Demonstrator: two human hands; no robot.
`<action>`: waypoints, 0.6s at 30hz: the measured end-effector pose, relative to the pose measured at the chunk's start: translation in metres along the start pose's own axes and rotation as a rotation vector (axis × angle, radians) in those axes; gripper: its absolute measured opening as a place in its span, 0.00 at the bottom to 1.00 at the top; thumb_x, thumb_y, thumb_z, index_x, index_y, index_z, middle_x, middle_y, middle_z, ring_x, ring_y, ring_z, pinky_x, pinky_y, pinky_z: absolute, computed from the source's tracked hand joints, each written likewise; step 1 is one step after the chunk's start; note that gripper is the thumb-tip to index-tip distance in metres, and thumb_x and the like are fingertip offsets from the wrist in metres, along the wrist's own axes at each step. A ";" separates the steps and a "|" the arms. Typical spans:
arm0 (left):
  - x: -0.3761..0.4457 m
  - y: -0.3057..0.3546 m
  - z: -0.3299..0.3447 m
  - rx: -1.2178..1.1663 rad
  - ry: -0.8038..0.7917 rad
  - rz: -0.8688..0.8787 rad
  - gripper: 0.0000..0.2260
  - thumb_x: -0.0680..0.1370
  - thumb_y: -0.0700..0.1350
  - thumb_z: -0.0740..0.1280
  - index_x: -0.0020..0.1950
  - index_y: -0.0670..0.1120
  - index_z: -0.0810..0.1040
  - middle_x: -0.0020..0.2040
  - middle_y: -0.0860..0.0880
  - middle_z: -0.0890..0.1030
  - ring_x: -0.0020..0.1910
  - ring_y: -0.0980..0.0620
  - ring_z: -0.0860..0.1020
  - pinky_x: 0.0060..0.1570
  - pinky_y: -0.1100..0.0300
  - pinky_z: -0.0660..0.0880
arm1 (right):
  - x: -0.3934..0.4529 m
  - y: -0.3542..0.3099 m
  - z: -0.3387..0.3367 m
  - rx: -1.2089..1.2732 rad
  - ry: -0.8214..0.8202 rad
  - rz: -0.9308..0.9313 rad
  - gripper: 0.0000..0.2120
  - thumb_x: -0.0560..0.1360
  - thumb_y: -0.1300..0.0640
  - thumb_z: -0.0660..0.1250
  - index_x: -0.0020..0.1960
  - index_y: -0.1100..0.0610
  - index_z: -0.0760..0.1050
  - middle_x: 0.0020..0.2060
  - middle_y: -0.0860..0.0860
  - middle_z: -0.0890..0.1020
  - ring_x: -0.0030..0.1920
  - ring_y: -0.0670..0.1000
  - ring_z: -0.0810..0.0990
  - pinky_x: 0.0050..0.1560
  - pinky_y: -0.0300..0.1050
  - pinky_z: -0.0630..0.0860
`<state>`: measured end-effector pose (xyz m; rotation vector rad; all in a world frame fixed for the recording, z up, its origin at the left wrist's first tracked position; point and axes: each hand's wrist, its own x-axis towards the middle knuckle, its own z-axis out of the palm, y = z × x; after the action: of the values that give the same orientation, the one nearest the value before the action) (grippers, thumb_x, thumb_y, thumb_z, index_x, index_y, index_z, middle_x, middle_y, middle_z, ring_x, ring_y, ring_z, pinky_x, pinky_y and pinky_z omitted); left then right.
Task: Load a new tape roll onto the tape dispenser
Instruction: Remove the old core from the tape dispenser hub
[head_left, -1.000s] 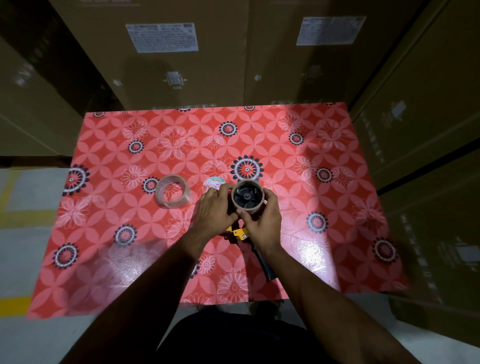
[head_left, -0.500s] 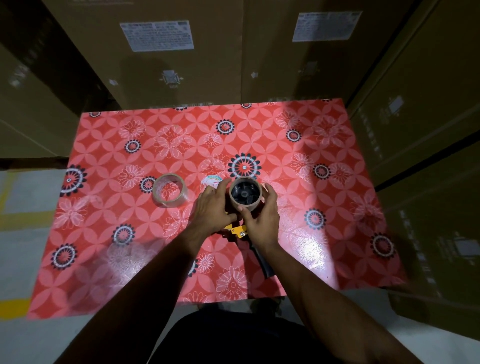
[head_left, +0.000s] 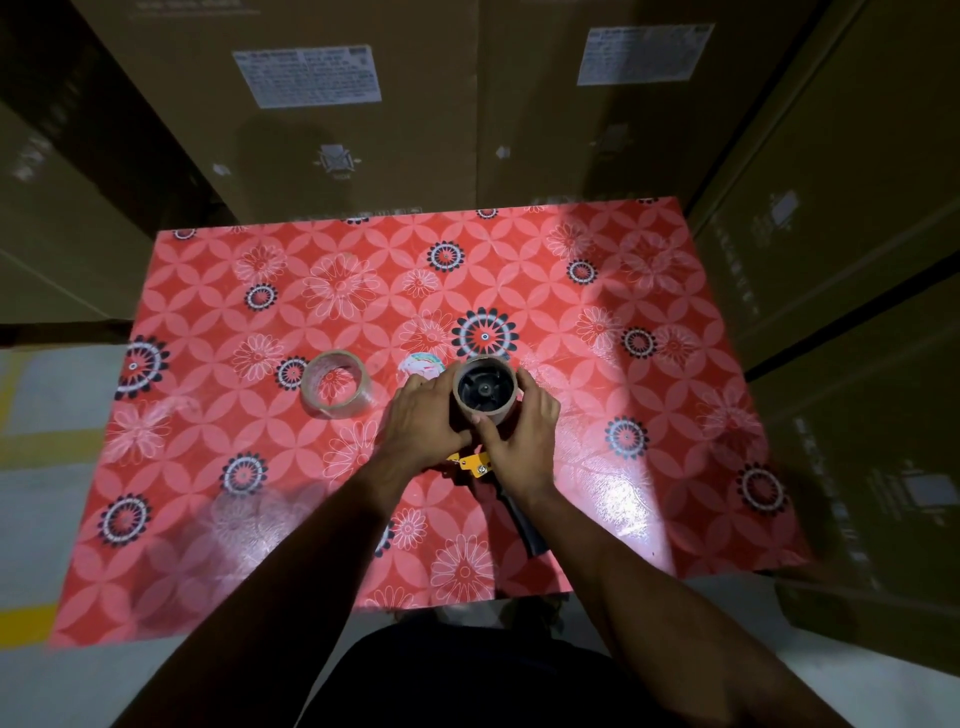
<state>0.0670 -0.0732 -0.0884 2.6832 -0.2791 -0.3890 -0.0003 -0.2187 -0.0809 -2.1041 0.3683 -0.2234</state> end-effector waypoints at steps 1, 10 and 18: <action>0.000 0.000 0.000 0.001 -0.003 0.003 0.43 0.64 0.67 0.69 0.77 0.64 0.56 0.52 0.52 0.80 0.51 0.48 0.72 0.51 0.48 0.76 | -0.001 0.000 -0.001 0.011 -0.003 0.020 0.39 0.72 0.49 0.73 0.76 0.58 0.61 0.66 0.55 0.72 0.67 0.50 0.64 0.66 0.58 0.70; -0.003 0.003 -0.004 -0.026 -0.014 0.029 0.41 0.63 0.61 0.69 0.75 0.61 0.60 0.53 0.52 0.81 0.52 0.48 0.72 0.52 0.48 0.75 | 0.003 -0.002 0.002 -0.022 0.068 0.016 0.38 0.64 0.43 0.79 0.67 0.56 0.69 0.62 0.54 0.70 0.64 0.54 0.68 0.63 0.60 0.71; -0.007 0.003 -0.009 -0.064 0.005 0.053 0.42 0.60 0.60 0.73 0.73 0.57 0.64 0.56 0.52 0.79 0.55 0.47 0.71 0.54 0.48 0.74 | -0.001 0.001 -0.001 -0.016 -0.020 0.019 0.37 0.71 0.50 0.70 0.76 0.57 0.62 0.68 0.53 0.73 0.69 0.53 0.64 0.69 0.64 0.65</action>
<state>0.0624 -0.0708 -0.0777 2.6078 -0.3306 -0.3694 -0.0016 -0.2201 -0.0811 -2.1161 0.3789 -0.1884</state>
